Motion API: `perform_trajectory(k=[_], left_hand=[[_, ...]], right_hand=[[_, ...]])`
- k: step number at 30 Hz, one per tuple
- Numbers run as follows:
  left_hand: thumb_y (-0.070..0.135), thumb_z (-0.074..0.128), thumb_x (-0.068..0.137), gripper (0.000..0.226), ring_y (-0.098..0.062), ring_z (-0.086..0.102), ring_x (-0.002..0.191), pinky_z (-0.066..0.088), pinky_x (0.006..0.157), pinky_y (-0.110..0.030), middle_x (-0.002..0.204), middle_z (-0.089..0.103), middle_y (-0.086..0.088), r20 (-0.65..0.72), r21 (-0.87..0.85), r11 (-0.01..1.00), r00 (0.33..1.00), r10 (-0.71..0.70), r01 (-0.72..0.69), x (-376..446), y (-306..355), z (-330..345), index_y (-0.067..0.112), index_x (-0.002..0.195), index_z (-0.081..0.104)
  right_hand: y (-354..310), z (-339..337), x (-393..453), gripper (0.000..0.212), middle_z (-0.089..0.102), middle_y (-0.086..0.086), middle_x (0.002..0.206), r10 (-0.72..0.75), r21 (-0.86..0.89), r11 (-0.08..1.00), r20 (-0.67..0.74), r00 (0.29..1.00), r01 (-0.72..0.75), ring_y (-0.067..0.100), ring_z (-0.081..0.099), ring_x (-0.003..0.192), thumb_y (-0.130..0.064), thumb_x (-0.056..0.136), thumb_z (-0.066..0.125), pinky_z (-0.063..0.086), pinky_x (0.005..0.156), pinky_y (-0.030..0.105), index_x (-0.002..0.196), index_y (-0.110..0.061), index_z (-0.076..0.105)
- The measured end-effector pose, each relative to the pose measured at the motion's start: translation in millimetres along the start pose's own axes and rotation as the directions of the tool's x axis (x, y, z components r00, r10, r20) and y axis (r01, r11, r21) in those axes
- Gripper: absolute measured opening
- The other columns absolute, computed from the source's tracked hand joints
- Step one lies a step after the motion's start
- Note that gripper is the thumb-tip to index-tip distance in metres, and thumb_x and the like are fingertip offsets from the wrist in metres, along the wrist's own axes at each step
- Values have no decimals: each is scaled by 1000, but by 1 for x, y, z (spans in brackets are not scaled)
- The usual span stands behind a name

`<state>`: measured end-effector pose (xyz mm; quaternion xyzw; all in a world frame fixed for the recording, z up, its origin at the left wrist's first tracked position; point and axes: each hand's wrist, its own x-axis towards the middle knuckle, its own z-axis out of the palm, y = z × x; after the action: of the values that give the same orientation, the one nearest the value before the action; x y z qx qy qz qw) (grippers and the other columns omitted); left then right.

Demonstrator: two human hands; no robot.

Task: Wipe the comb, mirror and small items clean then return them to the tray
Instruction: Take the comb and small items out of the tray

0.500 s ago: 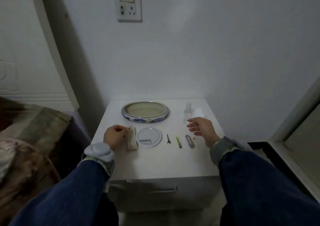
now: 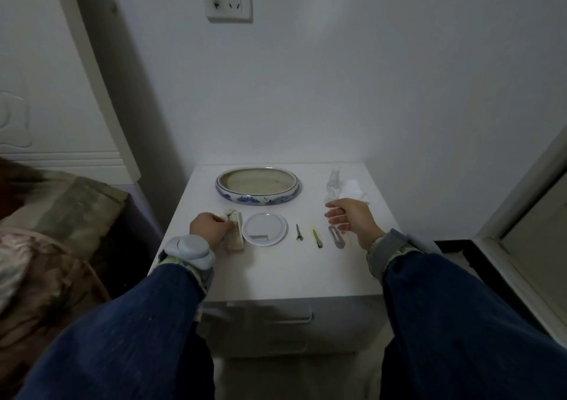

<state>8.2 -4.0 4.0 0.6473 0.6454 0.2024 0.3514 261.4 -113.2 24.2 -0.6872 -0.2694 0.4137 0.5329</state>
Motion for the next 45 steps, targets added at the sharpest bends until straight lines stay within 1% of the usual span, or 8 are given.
perform_trajectory(k=[3, 7, 12, 22, 28, 32, 38, 45], left_hand=[[21, 62, 86, 34, -30, 58, 74, 36, 67, -27, 64, 60, -14, 6, 20, 1000, 1000, -16, 16, -2, 3, -2, 6, 55, 56], [23, 64, 85, 34, -38, 64, 90, 40, 70, -32, 87, 68, -28, -16, 34, 999, 1000, -10, 10, -4, 5, -1, -10, 78, 67], [22, 62, 86, 41, -28, 55, 69, 35, 64, -27, 51, 52, -7, -30, 80, 997, 1000, -11, 13, -7, 8, -5, 6, 50, 52], [28, 57, 87, 39, -26, 53, 60, 42, 64, -29, 55, 55, -10, -98, 27, 1000, 995, 8, -6, -12, 8, -5, 4, 57, 59], [28, 62, 85, 19, -30, 63, 85, 51, 84, -38, 90, 65, -12, -203, -208, 977, 979, -8, -35, -6, 6, -5, 10, 86, 58], [24, 74, 80, 34, -17, 62, 66, 54, 66, -31, 87, 62, -8, -56, -539, 842, 998, -5, -26, -10, 11, -4, 7, 101, 54], [11, 59, 91, 18, -14, 51, 63, 42, 46, -14, 76, 61, -3, 16, -594, 801, 995, 100, -71, -10, 21, 3, 5, 108, 63], [1, 57, 89, 25, -16, 57, 86, 48, 68, -12, 95, 65, -5, 109, -683, 724, 967, 229, -94, -10, 26, 13, 2, 114, 61]], right_hand=[[-1, 0, -1, 18, 62, 6, 71, 2, -14, 1000, -3, 1000, -2, 15, 52, 57, -14, 90, 50, 37, 52, 22, 76, -11, 61], [0, 0, -1, 17, 62, 7, 71, 10, -11, 1000, 8, 1000, -10, 15, 53, 56, -13, 89, 50, 37, 53, 22, 76, -11, 61], [-2, -2, -2, 15, 62, 7, 72, 6, -8, 1000, 7, 1000, -6, 16, 53, 58, -13, 90, 49, 38, 54, 23, 82, -8, 62], [-4, -4, -6, 16, 62, 7, 71, 4, 3, 1000, 0, 1000, -4, 16, 53, 58, -12, 90, 49, 38, 56, 23, 80, -9, 61], [-7, -1, -5, 17, 62, 7, 72, 13, 22, 1000, 19, 1000, -14, 16, 53, 59, -13, 90, 50, 39, 56, 23, 78, -10, 62], [-6, 6, -3, 16, 63, 7, 73, 19, 23, 1000, 65, 998, -21, 17, 55, 61, -15, 91, 50, 39, 57, 24, 82, -9, 62], [-7, 15, 1, 9, 63, 8, 73, -16, 19, 1000, 146, 989, 13, 14, 54, 54, -12, 87, 59, 38, 48, 19, 81, -7, 63], [0, 22, 8, 8, 67, 6, 74, -46, 2, 999, 224, 973, 47, 11, 54, 53, -13, 82, 68, 39, 49, 18, 82, -5, 67]])
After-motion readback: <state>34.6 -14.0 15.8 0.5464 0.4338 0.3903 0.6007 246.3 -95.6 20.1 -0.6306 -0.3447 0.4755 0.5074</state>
